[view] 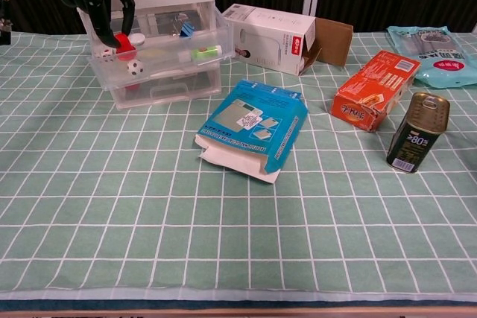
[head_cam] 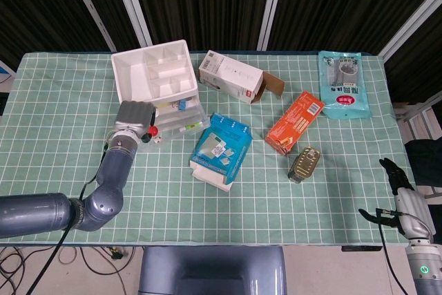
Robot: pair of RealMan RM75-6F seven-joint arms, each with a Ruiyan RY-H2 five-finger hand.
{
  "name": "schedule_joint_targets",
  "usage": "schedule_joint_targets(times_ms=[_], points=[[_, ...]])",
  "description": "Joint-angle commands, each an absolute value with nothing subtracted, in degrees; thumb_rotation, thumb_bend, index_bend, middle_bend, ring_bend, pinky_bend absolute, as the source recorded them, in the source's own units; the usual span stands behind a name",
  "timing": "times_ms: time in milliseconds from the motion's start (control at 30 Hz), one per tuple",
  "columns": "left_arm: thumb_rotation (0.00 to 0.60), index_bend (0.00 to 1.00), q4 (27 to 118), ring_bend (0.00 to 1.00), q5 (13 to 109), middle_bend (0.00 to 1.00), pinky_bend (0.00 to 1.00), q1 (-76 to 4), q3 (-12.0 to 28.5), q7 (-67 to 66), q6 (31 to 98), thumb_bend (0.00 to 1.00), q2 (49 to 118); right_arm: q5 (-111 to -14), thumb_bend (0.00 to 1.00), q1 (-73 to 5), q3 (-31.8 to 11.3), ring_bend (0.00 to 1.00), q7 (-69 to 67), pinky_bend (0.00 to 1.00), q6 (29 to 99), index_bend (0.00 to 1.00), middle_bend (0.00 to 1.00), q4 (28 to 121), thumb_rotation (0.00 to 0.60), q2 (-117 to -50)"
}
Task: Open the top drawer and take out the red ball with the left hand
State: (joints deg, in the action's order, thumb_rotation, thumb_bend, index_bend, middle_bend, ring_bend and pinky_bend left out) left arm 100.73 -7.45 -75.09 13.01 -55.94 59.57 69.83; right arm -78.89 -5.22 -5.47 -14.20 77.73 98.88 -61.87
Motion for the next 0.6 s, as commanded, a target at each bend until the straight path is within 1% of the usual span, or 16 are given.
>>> schedule_joint_targets(times_ms=[33,167,267,433,600], points=[[0.6,0.56,102.02,1.0,-6.58,1.0,1.0,-75.0,13.6,-55.42,60.09,0.32,68.73,-78.88,0.09,-5.22,-5.47,0.0,-14.15,0.22,77.74,0.0,0.0,98.87,0.6,-61.88],[0.6,0.56,104.52,1.0,-5.03,1.0,1.0,-74.86,14.6,-54.58,60.73,0.32,66.77,-78.85,0.09,-5.22,-5.46,0.0,-14.12,0.22,77.71,0.0,0.0,98.84,0.6,-61.88],[0.6,0.56,108.2,1.0,-2.9,1.0,1.0,-74.58,15.38,-53.97,61.37,0.32,64.21,-78.84,0.09,-5.24,-5.48,0.0,-14.03,0.22,77.7,0.0,0.0,98.79,0.6,-61.88],[0.6,0.56,116.81,1.0,2.65,1.0,1.0,-72.97,16.29,-52.03,62.57,0.32,59.15,-78.9,0.09,-5.24,-5.49,0.0,-13.93,0.22,77.79,0.0,0.0,98.7,0.6,-61.91],[0.6,0.56,127.46,1.0,10.63,1.0,1.0,-68.98,15.46,-48.8,63.09,0.32,53.59,-79.04,0.09,-5.16,-5.43,0.0,-13.77,0.22,77.96,0.0,0.0,98.73,0.6,-61.91]])
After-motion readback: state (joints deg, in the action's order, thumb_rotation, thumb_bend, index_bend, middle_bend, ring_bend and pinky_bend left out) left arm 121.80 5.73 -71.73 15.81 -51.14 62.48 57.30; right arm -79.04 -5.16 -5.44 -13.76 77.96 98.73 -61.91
